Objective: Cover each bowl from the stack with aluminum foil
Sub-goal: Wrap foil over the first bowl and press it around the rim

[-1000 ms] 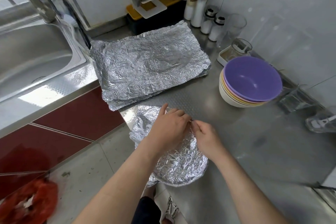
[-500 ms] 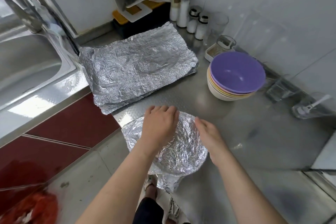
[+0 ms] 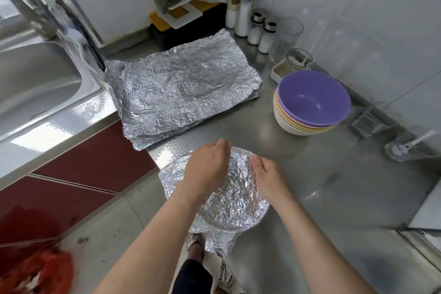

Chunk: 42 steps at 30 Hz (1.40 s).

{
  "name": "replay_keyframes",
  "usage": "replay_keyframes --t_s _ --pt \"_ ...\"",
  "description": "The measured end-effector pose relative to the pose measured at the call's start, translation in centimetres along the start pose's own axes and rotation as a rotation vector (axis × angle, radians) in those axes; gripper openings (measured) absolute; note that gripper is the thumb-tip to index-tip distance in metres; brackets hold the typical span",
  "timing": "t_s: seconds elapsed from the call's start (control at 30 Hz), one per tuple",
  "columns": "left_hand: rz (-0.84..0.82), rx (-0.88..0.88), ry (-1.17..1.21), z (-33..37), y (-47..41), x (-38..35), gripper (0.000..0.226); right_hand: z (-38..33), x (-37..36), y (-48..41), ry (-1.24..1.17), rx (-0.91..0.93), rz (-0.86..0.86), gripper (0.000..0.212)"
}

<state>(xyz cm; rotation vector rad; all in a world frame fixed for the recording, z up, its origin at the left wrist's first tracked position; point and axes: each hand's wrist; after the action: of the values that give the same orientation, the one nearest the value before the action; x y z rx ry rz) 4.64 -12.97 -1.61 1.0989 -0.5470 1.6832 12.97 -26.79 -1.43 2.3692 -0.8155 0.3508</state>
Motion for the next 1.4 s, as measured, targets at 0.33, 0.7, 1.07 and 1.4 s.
replay_keyframes --t_s 0.33,0.7,1.07,1.4 --pt "-0.155 -0.140 -0.104 0.7 -1.3 0.4 0.033 -0.8 0.4 -1.5 0.267 0.155 -0.059 0.030" --pt "-0.125 0.136 -0.271 0.6 -0.2 1.9 0.027 -3.4 2.7 -3.7 0.592 0.235 -0.136 0.050" --pt "-0.066 0.587 0.038 0.7 6.2 2.7 0.078 -2.6 3.5 -1.5 0.585 0.174 0.059 0.046" --pt "0.172 0.614 0.112 -1.5 4.9 4.8 0.048 -2.9 0.5 -0.1 0.569 0.145 0.242 0.025"
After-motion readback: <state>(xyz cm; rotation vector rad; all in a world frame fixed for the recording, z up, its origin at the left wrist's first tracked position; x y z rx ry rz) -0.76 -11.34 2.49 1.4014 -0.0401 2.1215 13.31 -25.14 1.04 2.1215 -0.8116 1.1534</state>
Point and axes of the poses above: each hand's wrist, its own y-axis away from the middle knuckle, its own x-axis out of the back of the hand, z = x × y, and after that the axes turned 9 degrees about -z, right-handed
